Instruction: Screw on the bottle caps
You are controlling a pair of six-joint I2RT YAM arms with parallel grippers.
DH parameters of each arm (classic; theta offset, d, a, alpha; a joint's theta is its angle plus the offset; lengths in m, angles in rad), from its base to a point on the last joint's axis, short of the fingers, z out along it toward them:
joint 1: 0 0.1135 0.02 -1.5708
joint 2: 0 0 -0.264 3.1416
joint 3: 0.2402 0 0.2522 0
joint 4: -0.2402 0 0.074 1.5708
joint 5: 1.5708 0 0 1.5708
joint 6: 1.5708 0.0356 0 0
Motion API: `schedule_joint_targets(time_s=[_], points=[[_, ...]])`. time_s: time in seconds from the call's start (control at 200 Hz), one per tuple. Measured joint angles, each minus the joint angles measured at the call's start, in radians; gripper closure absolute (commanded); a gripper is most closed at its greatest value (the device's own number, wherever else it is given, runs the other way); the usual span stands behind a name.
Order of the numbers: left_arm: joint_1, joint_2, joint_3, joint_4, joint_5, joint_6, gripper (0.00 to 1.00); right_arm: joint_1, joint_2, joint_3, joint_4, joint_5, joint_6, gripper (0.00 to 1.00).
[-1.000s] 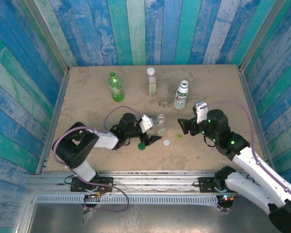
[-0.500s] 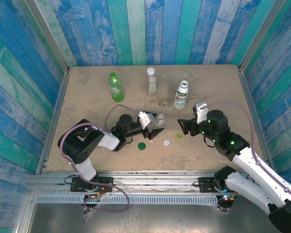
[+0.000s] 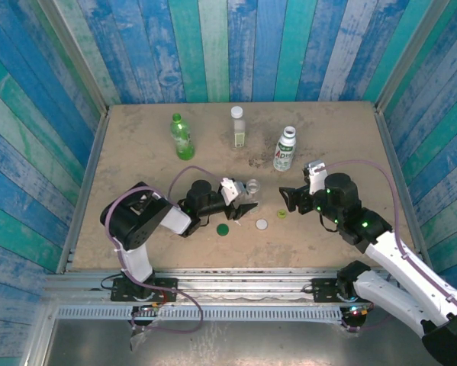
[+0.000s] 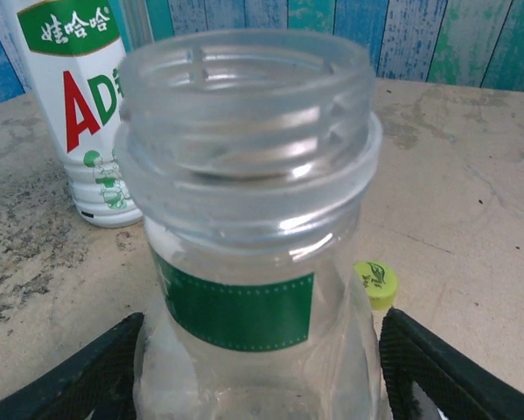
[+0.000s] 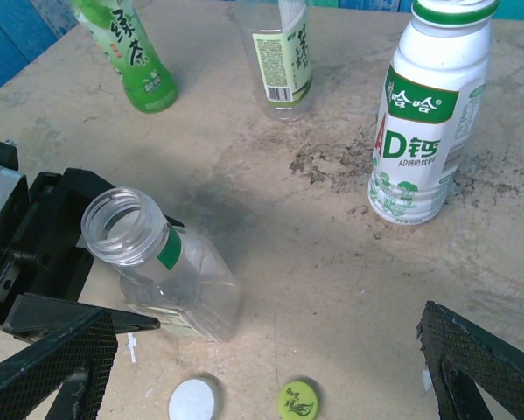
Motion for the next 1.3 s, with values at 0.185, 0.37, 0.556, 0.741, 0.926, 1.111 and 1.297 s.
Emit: schedule_joint_targets(time_s=[0.185, 0.37, 0.556, 0.741, 0.926, 1.111, 1.297], points=[[0.003, 0.0, 0.0, -0.001, 0.013, 0.011, 0.45, 0.0, -0.008, -0.002, 0.0, 0.0, 0.007, 0.08], [0.006, 0.0, 0.0, -0.002, 0.019, 0.012, 0.45, 0.026, -0.011, -0.021, 0.0, 0.008, 0.008, 0.08], [0.032, -0.006, -0.001, -0.017, 0.03, 0.02, 0.45, 0.15, 0.034, -0.06, 0.027, 0.048, 0.004, 0.14], [0.076, -0.053, -0.025, -0.063, 0.028, 0.04, 0.44, 0.314, 0.173, -0.074, 0.07, 0.115, -0.005, 0.22], [0.087, -0.07, -0.034, -0.079, 0.029, 0.052, 0.43, 0.349, 0.36, -0.073, 0.116, 0.143, 0.023, 0.34], [0.09, -0.07, -0.034, -0.081, 0.038, 0.059, 0.42, 0.354, 0.481, -0.064, 0.126, 0.163, 0.052, 0.38], [0.092, -0.07, -0.034, -0.084, 0.045, 0.06, 0.42, 0.365, 0.563, -0.036, 0.141, 0.163, 0.058, 0.4]])
